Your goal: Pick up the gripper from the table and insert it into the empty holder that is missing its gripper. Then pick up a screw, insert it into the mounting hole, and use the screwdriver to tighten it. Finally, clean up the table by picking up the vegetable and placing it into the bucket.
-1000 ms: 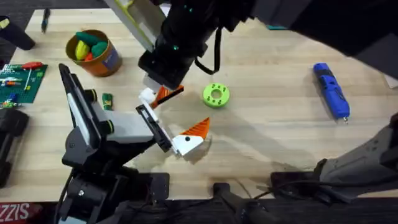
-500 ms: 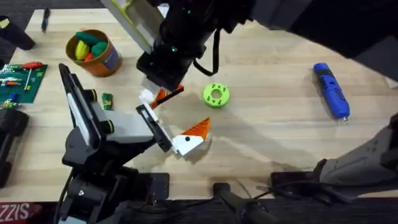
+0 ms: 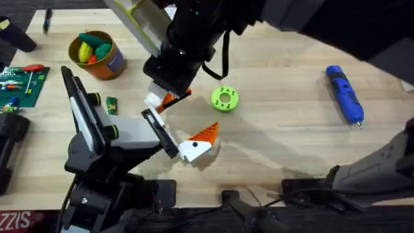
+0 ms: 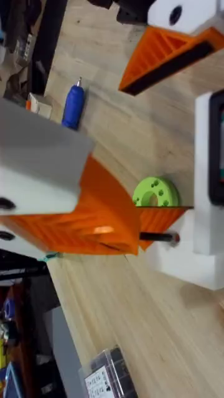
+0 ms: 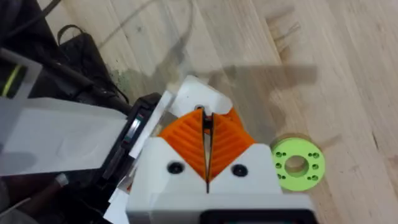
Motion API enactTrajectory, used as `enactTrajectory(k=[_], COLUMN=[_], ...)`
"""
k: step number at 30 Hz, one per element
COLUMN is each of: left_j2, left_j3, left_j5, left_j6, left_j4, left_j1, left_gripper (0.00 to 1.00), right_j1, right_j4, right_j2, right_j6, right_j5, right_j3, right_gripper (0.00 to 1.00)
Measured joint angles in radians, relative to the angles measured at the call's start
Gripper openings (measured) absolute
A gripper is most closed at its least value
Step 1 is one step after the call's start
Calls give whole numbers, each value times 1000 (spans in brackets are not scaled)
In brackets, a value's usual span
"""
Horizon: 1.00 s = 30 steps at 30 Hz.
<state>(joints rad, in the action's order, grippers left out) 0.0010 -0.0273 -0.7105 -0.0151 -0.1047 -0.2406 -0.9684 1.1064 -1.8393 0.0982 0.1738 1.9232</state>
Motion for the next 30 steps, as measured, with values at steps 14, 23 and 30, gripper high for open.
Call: enactTrajectory(k=[14, 23, 30], left_j2=[0, 0, 0], left_j3=[0, 0, 0], left_j5=[0, 0, 0], left_j6=[0, -14, -20], left_j4=[0, -1, -1], left_j1=[0, 0, 0], left_gripper=[985, 985, 985], right_j1=[0, -3, -14], right_j4=[0, -1, -5], right_j2=[0, -11, -13], right_j6=[0, 0, 0], right_j5=[0, 3, 4], right_j3=[0, 0, 0], right_gripper=[6, 6, 6])
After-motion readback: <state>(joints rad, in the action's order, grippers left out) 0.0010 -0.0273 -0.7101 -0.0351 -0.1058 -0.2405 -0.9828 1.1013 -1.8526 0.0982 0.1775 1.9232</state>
